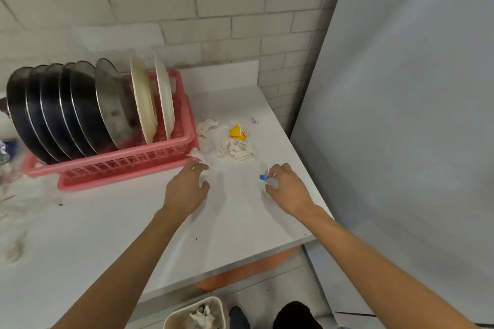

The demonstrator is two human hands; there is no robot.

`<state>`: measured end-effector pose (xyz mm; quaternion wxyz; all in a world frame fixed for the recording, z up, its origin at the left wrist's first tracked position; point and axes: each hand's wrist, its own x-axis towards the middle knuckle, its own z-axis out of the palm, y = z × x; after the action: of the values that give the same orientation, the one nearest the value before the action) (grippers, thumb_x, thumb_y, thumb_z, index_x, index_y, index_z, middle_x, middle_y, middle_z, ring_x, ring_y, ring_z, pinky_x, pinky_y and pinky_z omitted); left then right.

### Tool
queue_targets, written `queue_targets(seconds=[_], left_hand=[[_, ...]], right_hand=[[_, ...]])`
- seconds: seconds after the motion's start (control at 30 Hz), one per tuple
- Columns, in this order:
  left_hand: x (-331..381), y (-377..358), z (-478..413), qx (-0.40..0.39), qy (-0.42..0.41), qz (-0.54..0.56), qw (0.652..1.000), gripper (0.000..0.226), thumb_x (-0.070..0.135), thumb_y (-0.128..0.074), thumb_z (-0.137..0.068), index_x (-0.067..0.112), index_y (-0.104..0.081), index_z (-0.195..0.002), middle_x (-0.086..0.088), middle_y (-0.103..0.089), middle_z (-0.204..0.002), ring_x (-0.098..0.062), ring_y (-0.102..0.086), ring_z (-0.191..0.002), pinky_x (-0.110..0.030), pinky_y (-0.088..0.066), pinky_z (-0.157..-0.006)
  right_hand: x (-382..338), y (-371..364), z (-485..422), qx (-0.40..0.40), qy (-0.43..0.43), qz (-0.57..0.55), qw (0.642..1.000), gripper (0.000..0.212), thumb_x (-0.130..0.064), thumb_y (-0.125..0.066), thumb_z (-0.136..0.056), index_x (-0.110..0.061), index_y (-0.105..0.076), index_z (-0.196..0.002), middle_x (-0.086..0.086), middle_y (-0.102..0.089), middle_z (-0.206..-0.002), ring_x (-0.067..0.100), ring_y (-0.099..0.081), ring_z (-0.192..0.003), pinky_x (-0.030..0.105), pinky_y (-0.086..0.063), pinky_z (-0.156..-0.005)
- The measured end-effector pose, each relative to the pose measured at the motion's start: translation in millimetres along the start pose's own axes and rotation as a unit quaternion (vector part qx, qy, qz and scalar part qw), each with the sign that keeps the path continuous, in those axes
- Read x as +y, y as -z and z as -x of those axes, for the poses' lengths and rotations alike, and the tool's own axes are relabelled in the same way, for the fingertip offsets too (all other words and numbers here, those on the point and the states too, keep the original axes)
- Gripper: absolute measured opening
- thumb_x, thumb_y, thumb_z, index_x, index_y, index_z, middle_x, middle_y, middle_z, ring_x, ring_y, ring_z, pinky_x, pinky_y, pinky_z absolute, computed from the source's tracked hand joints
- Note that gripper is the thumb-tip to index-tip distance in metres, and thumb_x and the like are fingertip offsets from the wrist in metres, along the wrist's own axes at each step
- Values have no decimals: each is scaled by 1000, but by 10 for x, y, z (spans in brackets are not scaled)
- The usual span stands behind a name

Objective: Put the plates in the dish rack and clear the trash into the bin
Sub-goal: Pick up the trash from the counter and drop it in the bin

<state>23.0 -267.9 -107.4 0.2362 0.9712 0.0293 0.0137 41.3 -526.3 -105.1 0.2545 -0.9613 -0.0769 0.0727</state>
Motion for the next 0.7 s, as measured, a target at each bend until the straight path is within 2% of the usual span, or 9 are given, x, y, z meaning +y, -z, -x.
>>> queue_targets(seconds=[0.07, 0.13, 0.17, 0.23, 0.33, 0.43, 0.5, 0.6, 0.7], left_hand=[[-56, -14, -206, -9, -1, -24, 1000, 51, 18, -61, -87, 20, -51, -137, 2, -40, -145, -24, -49, -125, -43, -51, -86], [-105, -69, -345, -41, -2, -68, 997, 60, 20, -62, -88, 20, -42, -144, -1, -30, -154, -24, -34, -138, -46, -49, -96], [-129, -110, -393, -55, 0, -82, 995, 61, 20, -62, -88, 19, -40, -146, -2, -25, -157, -25, -28, -141, -45, -46, -101], [-183, -211, -442, -55, 3, -71, 996, 58, 17, -61, -88, 18, -44, -143, -3, -21, -159, -25, -23, -144, -43, -42, -105], [-286, -329, -460, -1, -31, -20, 999, 42, 5, -64, -83, 13, -63, -125, -9, -39, -149, -30, -36, -135, -40, -44, -104], [-408, -368, -512, 52, -80, -2, 995, 30, -5, -69, -77, 10, -73, -103, -10, -56, -131, -32, -51, -118, -43, -49, -98], [-444, -379, -545, 61, -105, 19, 992, 33, -8, -66, -77, 10, -72, -105, -5, -62, -118, -28, -55, -110, -40, -51, -92], [-434, -370, -588, 47, -101, 43, 993, 39, -6, -61, -84, 11, -67, -118, 0, -64, -116, -22, -56, -108, -34, -50, -91], [-372, -335, -602, 50, -130, 22, 990, 30, -2, -66, -81, 14, -69, -107, 4, -60, -109, -19, -57, -99, -35, -55, -70]], right_hand=[[-2, -27, -125, 8, -10, 29, 1000, 32, -25, -60, -92, -16, -48, -119, 3, -38, -118, 25, -55, -78, 31, -46, -65], [7, -80, -232, -7, -26, 47, 999, 41, -29, -59, -93, -17, -43, -129, 6, -34, -123, 27, -54, -91, 32, -45, -69], [12, -114, -279, -16, -31, 49, 998, 42, -30, -58, -94, -17, -43, -131, 7, -35, -123, 27, -53, -96, 33, -46, -72], [17, -177, -378, -31, -25, 61, 997, 34, -25, -58, -95, -13, -48, -125, 9, -37, -120, 27, -53, -96, 35, -50, -77], [48, -222, -526, -49, -8, 65, 997, 14, -15, -55, -96, -8, -56, -108, 8, -40, -115, 27, -57, -83, 36, -52, -80], [102, -227, -669, -52, 12, 36, 998, 7, -12, -55, -96, -8, -59, -98, 5, -43, -105, 26, -56, -80, 30, -48, -77], [141, -223, -768, -52, 29, 24, 998, 7, -12, -56, -95, -8, -61, -95, 1, -44, -98, 21, -52, -79, 22, -40, -71], [170, -201, -925, -49, 42, -3, 998, 2, -8, -61, -90, -8, -62, -89, 2, -53, -90, 17, -49, -76, 18, -34, -63], [159, -139, -1054, -46, 28, -62, 997, 14, -1, -60, -86, -14, -58, -90, 4, -57, -79, 17, -50, -69, 13, -37, -58]])
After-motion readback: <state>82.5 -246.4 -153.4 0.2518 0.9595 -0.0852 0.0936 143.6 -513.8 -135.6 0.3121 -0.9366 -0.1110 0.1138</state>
